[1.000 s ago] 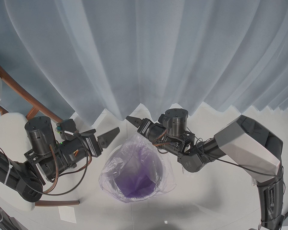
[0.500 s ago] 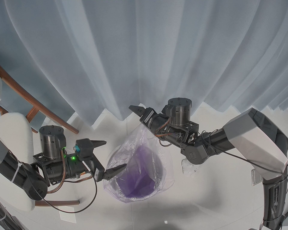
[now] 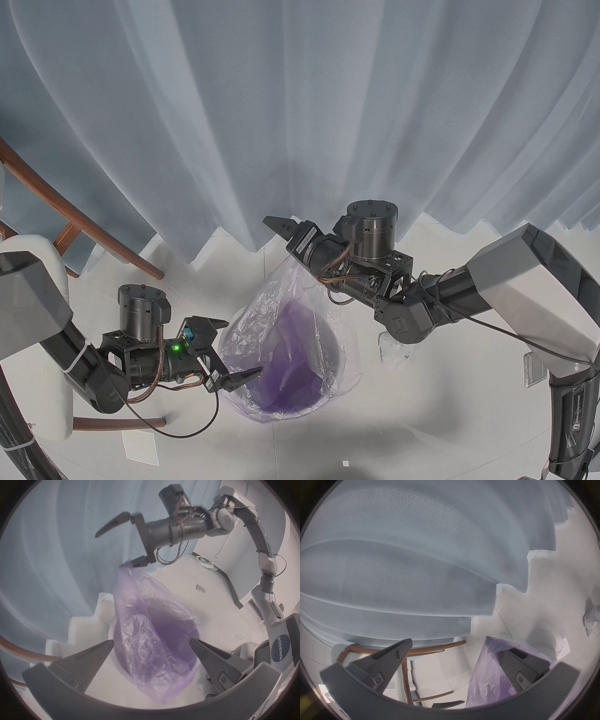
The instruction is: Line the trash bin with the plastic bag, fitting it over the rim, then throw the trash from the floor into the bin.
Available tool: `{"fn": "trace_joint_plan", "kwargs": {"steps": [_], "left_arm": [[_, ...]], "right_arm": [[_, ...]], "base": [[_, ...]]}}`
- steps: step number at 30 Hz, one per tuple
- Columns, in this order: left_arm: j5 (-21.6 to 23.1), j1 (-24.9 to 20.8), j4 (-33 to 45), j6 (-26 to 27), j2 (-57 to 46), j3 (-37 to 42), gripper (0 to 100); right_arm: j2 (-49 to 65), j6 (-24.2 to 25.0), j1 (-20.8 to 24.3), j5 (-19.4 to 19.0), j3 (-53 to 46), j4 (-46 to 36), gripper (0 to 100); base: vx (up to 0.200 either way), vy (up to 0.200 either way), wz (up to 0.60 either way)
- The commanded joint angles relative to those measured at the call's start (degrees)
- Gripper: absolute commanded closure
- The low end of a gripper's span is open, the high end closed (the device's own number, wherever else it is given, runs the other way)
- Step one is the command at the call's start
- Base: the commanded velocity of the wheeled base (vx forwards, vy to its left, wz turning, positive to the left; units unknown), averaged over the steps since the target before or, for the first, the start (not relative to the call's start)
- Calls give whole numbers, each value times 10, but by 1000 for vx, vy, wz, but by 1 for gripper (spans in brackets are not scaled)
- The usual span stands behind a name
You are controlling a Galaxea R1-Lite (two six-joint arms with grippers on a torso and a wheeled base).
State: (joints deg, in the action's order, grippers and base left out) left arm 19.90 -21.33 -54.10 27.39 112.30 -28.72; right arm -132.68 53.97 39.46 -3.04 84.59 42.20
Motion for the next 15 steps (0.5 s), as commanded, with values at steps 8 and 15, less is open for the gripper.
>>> {"fn": "trace_joint_plan", "kwargs": {"steps": [8,15], "left_arm": [[-30,3,0,0,79,-59,100],[-30,31,-1,-4,75,-73,100]], "right_arm": [[11,-2,15,6,-2,2,0],[12,-3,15,7,-12,3,0]], "base": [[0,0,0],[0,0,0]]}}
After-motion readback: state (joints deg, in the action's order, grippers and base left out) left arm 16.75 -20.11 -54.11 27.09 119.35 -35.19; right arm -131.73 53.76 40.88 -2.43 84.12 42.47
